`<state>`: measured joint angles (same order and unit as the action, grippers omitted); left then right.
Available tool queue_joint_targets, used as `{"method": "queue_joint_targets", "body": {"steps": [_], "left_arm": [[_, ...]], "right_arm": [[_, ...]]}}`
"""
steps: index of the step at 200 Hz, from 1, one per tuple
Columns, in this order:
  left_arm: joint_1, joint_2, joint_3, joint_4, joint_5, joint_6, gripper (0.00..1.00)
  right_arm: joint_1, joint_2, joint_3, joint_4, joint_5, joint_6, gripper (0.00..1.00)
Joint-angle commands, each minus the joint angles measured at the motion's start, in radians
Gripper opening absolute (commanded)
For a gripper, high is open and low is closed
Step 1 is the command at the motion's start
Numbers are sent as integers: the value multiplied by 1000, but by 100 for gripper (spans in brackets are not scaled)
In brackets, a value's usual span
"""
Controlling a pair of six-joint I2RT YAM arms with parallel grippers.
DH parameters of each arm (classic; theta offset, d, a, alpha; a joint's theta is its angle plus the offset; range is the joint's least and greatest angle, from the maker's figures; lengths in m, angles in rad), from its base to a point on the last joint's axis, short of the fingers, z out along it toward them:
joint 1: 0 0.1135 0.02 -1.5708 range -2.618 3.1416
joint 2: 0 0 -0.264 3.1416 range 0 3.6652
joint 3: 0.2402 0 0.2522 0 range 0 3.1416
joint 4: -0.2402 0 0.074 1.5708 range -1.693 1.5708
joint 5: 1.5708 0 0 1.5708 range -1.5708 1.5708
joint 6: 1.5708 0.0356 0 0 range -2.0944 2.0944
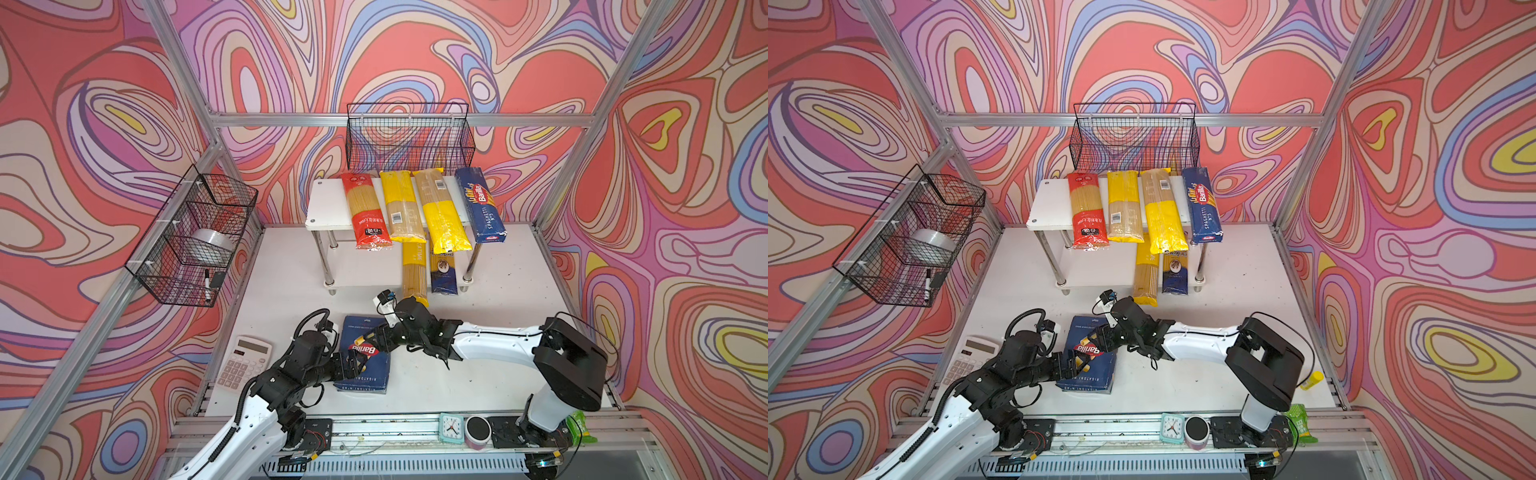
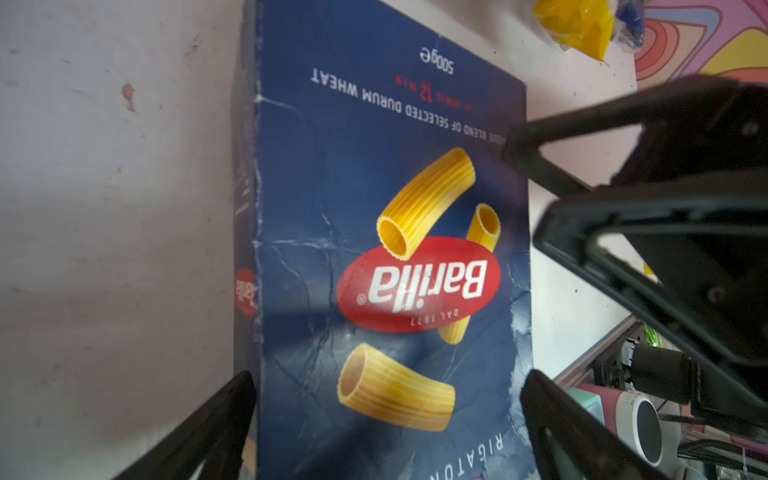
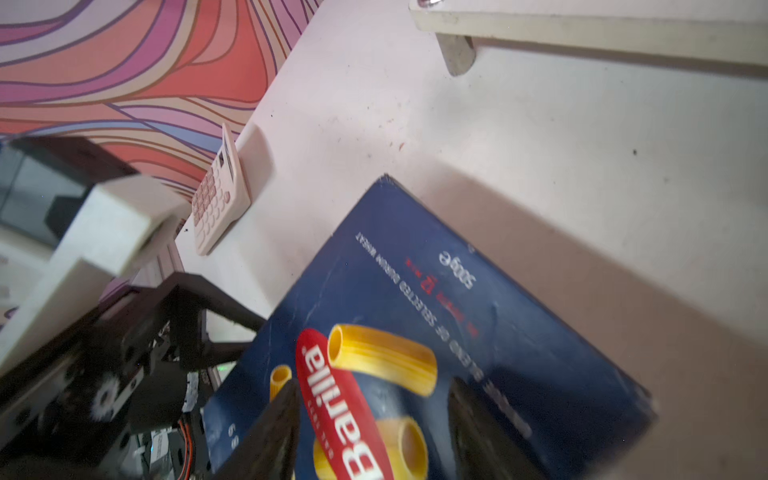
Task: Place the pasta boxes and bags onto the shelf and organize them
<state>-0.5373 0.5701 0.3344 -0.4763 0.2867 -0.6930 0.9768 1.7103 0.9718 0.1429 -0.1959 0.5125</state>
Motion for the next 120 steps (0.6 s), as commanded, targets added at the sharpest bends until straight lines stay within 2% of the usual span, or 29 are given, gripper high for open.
{"method": "queue_joint_targets", "body": {"steps": [1, 15, 26, 47, 66, 93, 120], "left_arm": [[-52, -2, 35, 4, -18, -29, 100], [-87, -2, 36, 23, -43, -41, 100], [-99, 2, 47, 1, -77, -35, 100], [-98, -2, 50, -47, -132, -25, 100], [-99, -2, 34, -42, -135, -27, 100], [-102, 12, 30, -54, -123, -21, 100], [-113, 0, -3, -19, -90, -30, 100]], "right_arm": [[7, 54, 70, -2, -32, -34, 58], [7, 97, 117, -19, -34, -42, 58], [8, 92, 149, -75, 25, -50, 58], [7, -2, 130, -149, 142, -55, 58], [7, -68, 114, -283, 191, -53, 59], [8, -154, 2, -366, 240, -14, 59], [8, -235, -130, -296, 219, 39, 59]]}}
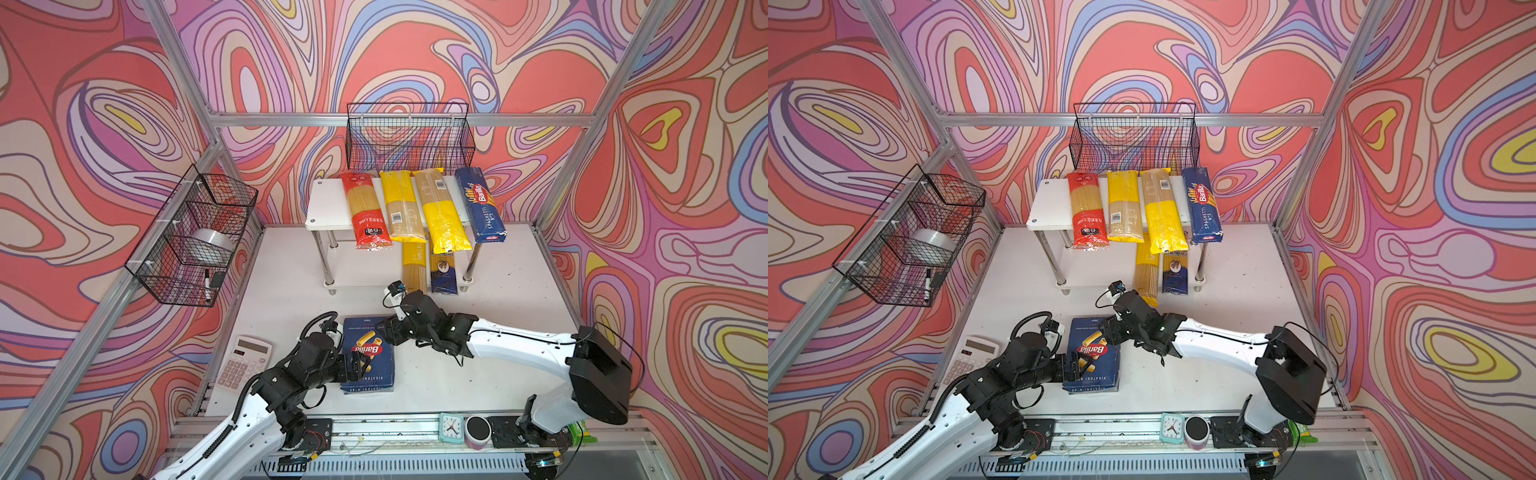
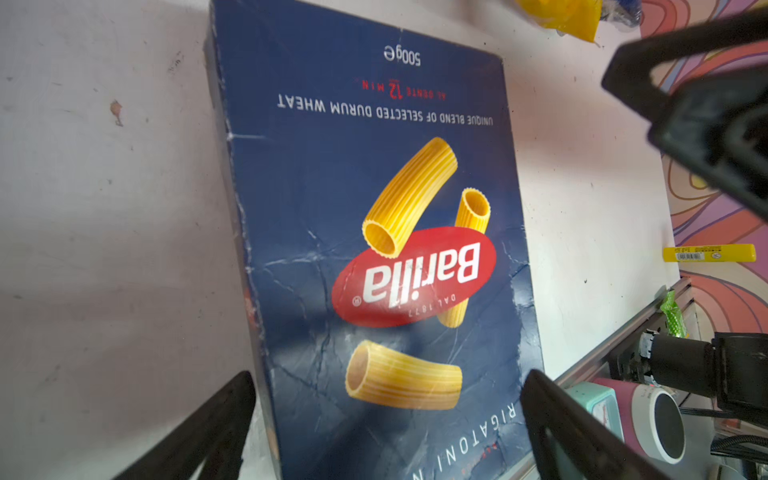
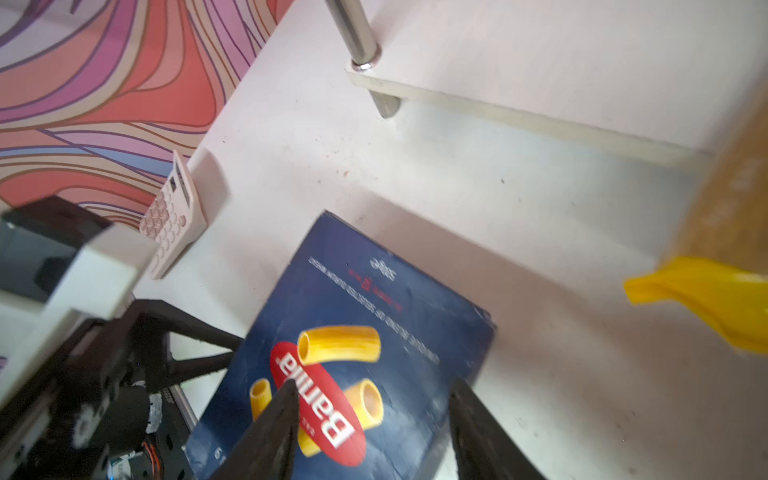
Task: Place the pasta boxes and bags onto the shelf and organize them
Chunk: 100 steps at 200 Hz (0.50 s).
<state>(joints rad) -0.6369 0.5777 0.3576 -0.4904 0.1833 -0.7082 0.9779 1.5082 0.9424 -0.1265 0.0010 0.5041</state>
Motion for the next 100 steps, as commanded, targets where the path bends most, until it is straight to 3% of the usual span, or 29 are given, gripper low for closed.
{"method": "queue_joint_targets", "body": {"steps": [1, 55, 100], "left_arm": [[-13, -8, -27, -3, 14, -15, 100], [-70, 13, -28, 36, 15, -7, 100], [-230, 117, -3, 112, -95, 13, 100]], "right_arm": [[7, -34, -104, -21, 18, 49, 59], [5, 22, -122, 112, -22, 75, 59], [5, 135, -15, 148, -71, 29, 59]]}}
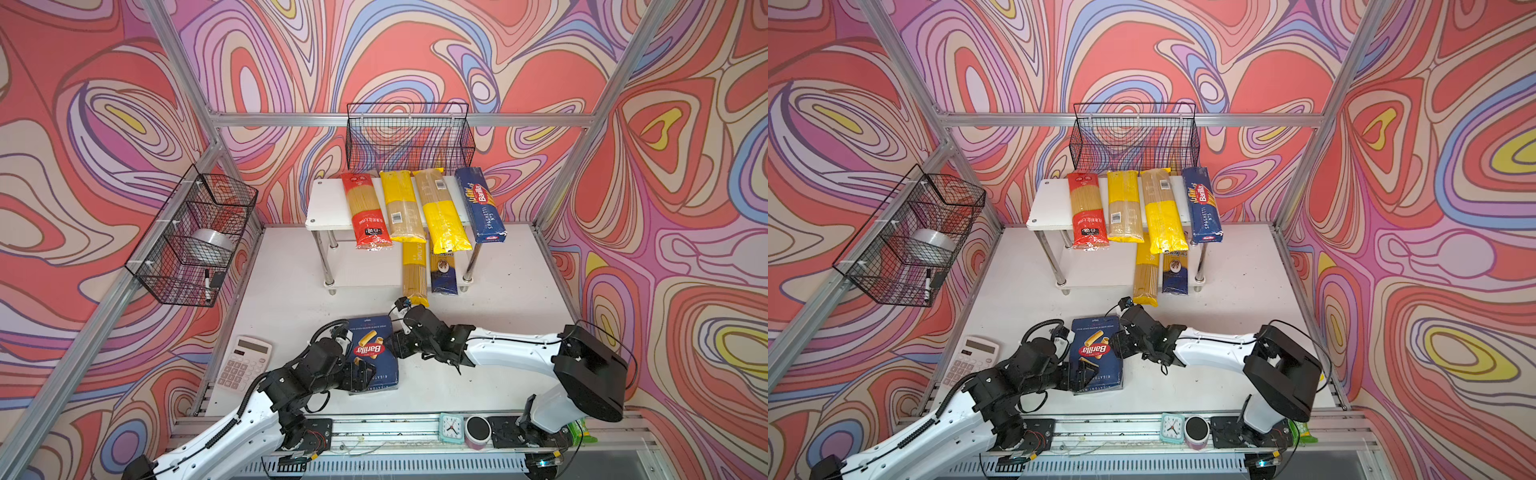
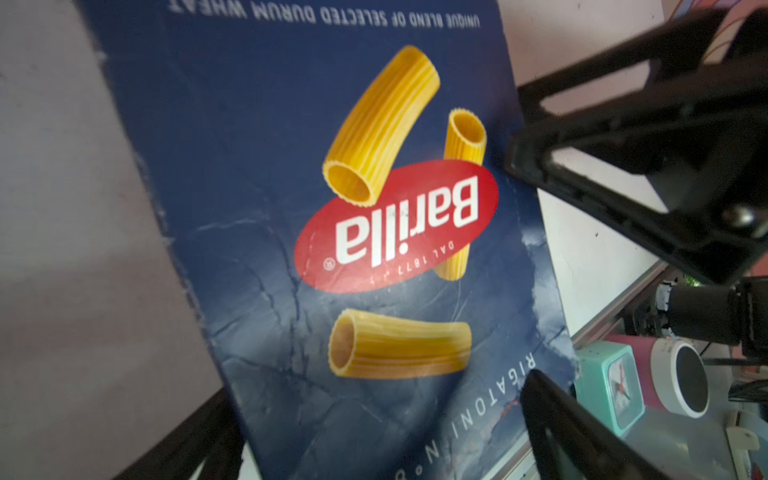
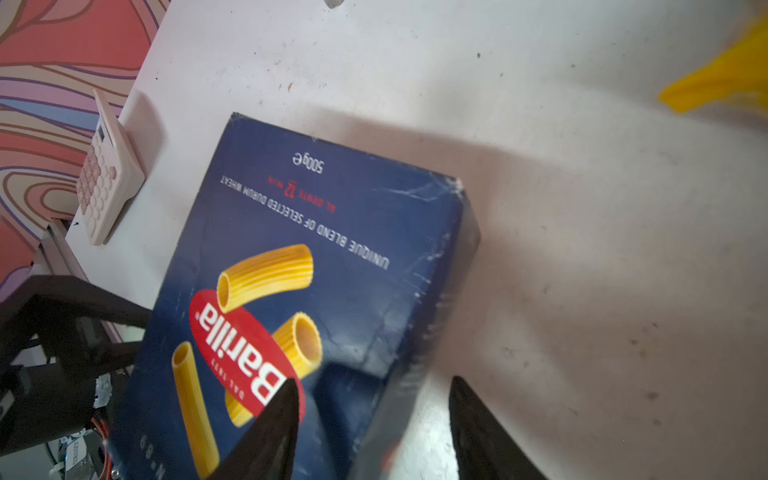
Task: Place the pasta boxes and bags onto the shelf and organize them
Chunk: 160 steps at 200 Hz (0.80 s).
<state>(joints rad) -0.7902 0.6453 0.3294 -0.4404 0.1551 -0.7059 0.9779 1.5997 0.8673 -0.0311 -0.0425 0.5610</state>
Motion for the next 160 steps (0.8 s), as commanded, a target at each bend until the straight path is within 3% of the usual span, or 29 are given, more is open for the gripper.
{"method": "queue_joint_targets", "body": {"steps": [1, 53, 91, 125, 160], "left_arm": [[-80, 53, 26, 63, -70, 11, 100], [-191, 201, 66, 216, -98, 23, 100], [-267, 311, 128, 231, -204, 56, 100], [-265, 267, 173, -1, -417, -41, 100], [-261, 78, 175, -174, -482, -123, 100]], "right_arm": [[5, 46, 63, 54, -29, -30, 59], [5, 165, 233, 57, -99, -90, 59], [-8, 202, 313, 8, -85, -125, 59], [-40, 34, 225, -111, 70, -128, 59], [-47, -168, 53, -168, 79, -65, 59]]}}
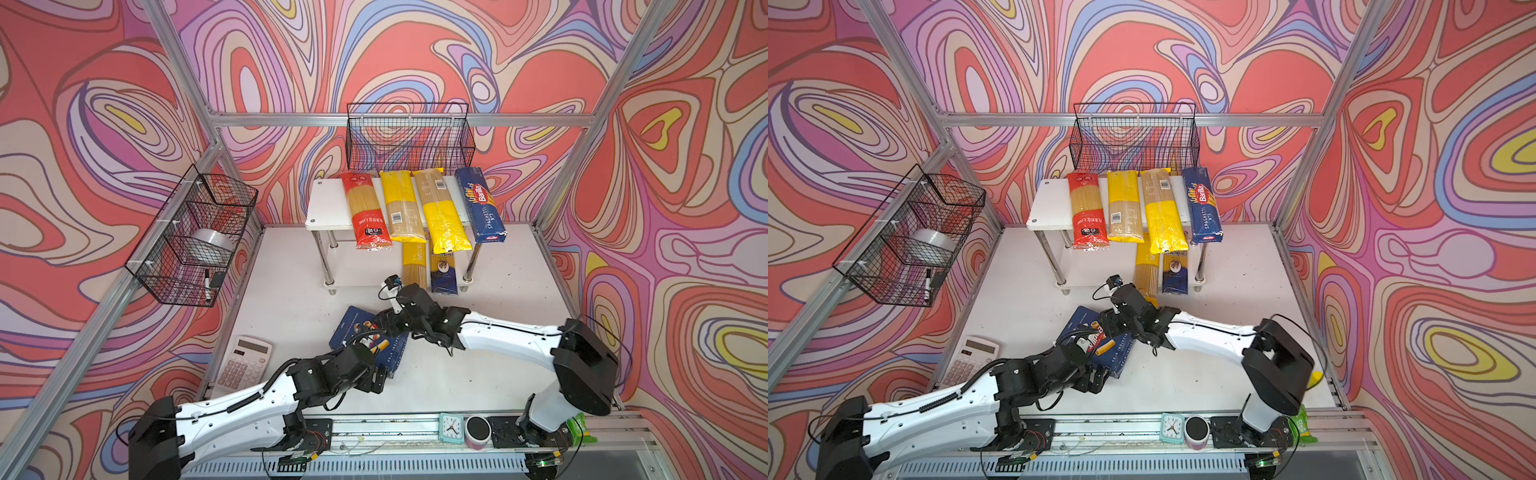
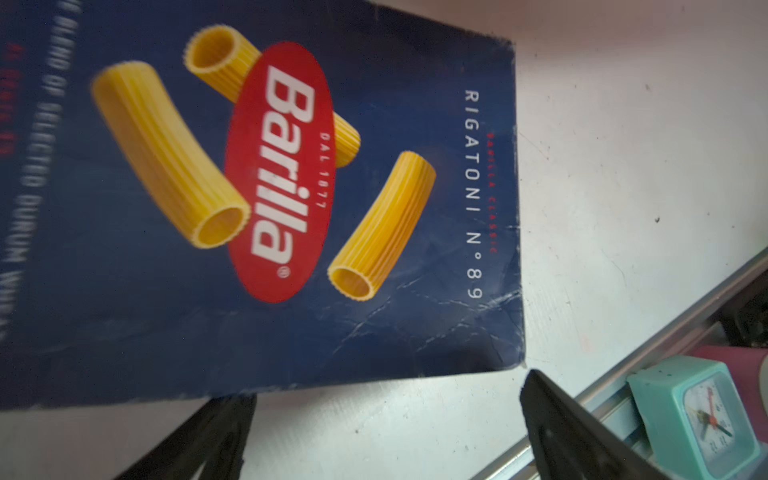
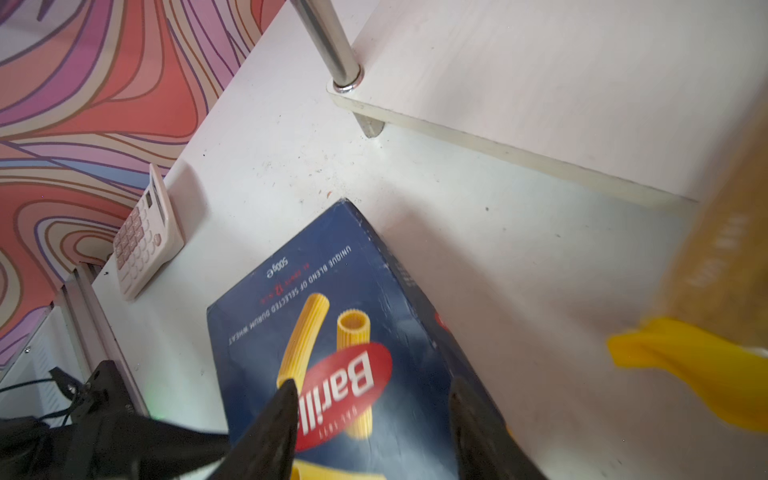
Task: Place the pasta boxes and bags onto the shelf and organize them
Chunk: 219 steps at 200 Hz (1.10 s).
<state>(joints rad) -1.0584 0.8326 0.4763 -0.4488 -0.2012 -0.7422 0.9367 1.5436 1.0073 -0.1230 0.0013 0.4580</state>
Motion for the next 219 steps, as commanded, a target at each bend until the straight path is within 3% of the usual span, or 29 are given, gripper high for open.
{"method": "queue_joint_targets", "body": {"steps": [1, 51, 78, 94, 108, 125, 141, 173, 219], "left_arm": [[7, -116, 28, -171, -128, -88, 100], [19, -332, 28, -367, -316, -157, 100], [112, -416, 4, -291, -341, -42, 100], [256, -429, -5, -212, -219, 63, 100], [424, -384, -2, -143, -38, 134, 100], [633, -256, 6, -54, 216, 209, 100], [751, -149, 19, 20, 380, 263, 100], [787, -37, 2, 158, 477, 305, 100], [790, 20, -83, 298, 498, 291, 100]], "right_arm": [[-7, -118, -92, -78, 35, 39, 60], [-6, -349, -351, -46, -9, 203, 60], [-4, -410, -455, 43, -72, 286, 60], [0, -418, -511, 118, -111, 330, 60], [12, -418, -535, 144, -110, 347, 59], [20, -417, -543, 146, -102, 345, 60], [23, -422, -549, 149, -90, 347, 60], [30, -399, -565, 192, -95, 356, 62], [37, -365, -571, 254, -98, 362, 64]]}}
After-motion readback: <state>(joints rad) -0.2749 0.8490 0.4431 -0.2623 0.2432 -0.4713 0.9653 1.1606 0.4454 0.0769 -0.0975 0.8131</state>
